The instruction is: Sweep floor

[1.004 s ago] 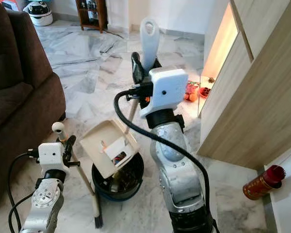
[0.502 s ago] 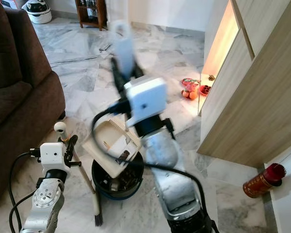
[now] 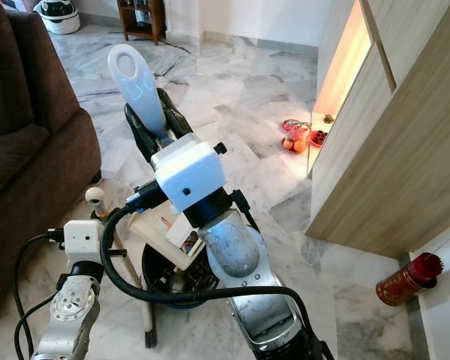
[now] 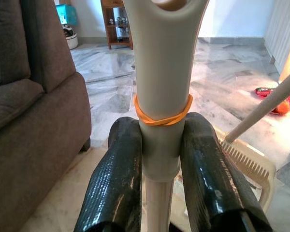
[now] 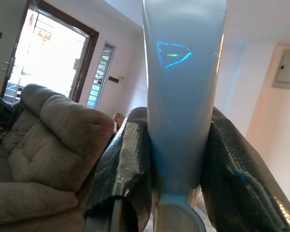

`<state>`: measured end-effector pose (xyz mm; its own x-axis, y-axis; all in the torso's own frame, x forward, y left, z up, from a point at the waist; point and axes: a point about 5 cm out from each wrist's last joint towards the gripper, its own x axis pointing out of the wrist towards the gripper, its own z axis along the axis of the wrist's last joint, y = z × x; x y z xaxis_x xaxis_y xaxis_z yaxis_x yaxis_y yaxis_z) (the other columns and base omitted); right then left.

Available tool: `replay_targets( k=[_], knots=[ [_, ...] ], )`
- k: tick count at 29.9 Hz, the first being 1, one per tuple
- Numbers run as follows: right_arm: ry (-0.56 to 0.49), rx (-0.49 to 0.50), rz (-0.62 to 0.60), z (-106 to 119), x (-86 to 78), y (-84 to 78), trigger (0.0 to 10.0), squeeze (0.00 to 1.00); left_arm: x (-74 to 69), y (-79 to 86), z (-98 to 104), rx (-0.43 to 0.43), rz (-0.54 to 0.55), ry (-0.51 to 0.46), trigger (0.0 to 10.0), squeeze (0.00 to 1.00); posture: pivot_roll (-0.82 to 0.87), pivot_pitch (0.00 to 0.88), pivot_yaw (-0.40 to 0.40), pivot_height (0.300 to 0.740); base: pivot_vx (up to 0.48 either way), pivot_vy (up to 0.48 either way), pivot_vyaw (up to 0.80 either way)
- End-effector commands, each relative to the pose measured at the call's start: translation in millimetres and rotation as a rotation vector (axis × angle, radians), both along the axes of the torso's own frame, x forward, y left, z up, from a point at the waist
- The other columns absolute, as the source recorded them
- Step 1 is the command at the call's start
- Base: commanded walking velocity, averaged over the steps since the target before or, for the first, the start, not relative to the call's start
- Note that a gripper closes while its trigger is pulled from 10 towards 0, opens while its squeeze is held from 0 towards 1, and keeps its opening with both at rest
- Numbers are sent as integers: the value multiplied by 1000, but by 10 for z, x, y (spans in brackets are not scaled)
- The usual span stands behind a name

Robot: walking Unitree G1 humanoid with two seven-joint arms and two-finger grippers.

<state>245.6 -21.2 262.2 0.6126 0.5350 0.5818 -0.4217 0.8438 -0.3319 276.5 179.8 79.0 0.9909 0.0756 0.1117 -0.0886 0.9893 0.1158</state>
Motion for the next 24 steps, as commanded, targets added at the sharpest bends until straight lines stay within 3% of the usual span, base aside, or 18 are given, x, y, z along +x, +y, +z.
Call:
replay_targets(
  k=[1, 12, 24],
  knots=[
    [-131, 25, 26, 181, -152, 4, 10000, 0, -8, -16, 60, 18, -16, -36, 10000, 0, 95, 126, -35, 740, 0, 0, 0],
    [-151, -5, 20, 161, -165, 30, 10000, 0, -9, -29, 57, 29, -25, -35, 10000, 0, 96, 127, -34, 740, 0, 0, 0],
    [-171, -40, -79, 123, -81, -30, 10000, 0, -11, -47, 49, 35, -32, -35, 10000, 0, 96, 117, -38, 740, 0, 0, 0]
  ],
)
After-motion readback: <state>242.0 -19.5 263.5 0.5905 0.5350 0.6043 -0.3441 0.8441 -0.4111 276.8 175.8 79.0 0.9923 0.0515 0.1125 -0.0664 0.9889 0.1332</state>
